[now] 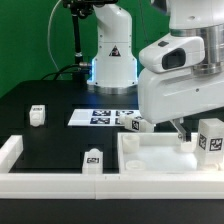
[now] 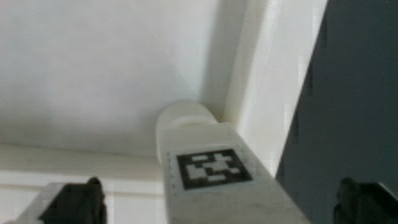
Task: Assemble one leg
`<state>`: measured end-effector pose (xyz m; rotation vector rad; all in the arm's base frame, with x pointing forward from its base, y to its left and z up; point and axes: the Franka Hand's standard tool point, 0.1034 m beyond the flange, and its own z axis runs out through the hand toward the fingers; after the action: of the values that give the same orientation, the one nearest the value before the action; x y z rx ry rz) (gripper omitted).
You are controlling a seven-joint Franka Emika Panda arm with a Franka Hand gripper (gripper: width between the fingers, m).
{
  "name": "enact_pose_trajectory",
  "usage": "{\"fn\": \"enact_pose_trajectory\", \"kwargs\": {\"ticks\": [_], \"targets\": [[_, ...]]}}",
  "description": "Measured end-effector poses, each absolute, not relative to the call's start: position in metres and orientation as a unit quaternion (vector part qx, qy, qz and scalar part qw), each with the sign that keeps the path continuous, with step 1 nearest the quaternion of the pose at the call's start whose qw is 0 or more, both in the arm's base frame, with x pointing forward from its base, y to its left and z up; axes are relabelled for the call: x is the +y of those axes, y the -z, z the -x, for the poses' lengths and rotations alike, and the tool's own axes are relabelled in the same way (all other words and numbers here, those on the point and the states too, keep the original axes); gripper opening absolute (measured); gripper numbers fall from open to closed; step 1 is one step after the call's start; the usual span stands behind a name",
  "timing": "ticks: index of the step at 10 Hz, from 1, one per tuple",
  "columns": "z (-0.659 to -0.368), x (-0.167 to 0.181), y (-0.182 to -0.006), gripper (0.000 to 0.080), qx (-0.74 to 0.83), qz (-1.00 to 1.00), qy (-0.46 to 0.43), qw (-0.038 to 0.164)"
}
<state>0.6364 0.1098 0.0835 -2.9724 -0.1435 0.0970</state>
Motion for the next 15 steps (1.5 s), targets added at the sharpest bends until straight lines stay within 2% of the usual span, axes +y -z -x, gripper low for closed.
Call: {"fn": "enact_pose_trajectory", "kwargs": {"ticks": [1, 4, 5, 6, 7, 8, 10, 13, 15], "targets": [[-0.6447, 0.1106, -0.0861, 0.0649, -0.047, 0.995, -0.031, 0.082], [-0.6433, 0.1105, -0.0839, 0.0649, -0.045, 0.995, -0.033, 0.082], [-0.6433, 0.1107, -0.0839, 0.0526, -0.036, 0.995, -0.033, 0.083], [-0.6433, 0.1107, -0.0839, 0.0526, -0.036, 0.995, -0.033, 0.083], [-0.6432, 0.1114, -0.0839, 0.0388, -0.006, 0.996, -0.036, 0.083], [-0.6436, 0.1096, -0.0838, 0.0295, 0.030, 0.996, -0.038, 0.081], [-0.6437, 0.1087, -0.0835, 0.0295, 0.104, 0.991, -0.043, 0.077], [-0.6423, 0.1090, -0.0844, 0.0294, 0.294, 0.952, -0.041, 0.072], [-0.6431, 0.1069, -0.0817, 0.0294, 0.447, 0.890, -0.047, 0.083]]}}
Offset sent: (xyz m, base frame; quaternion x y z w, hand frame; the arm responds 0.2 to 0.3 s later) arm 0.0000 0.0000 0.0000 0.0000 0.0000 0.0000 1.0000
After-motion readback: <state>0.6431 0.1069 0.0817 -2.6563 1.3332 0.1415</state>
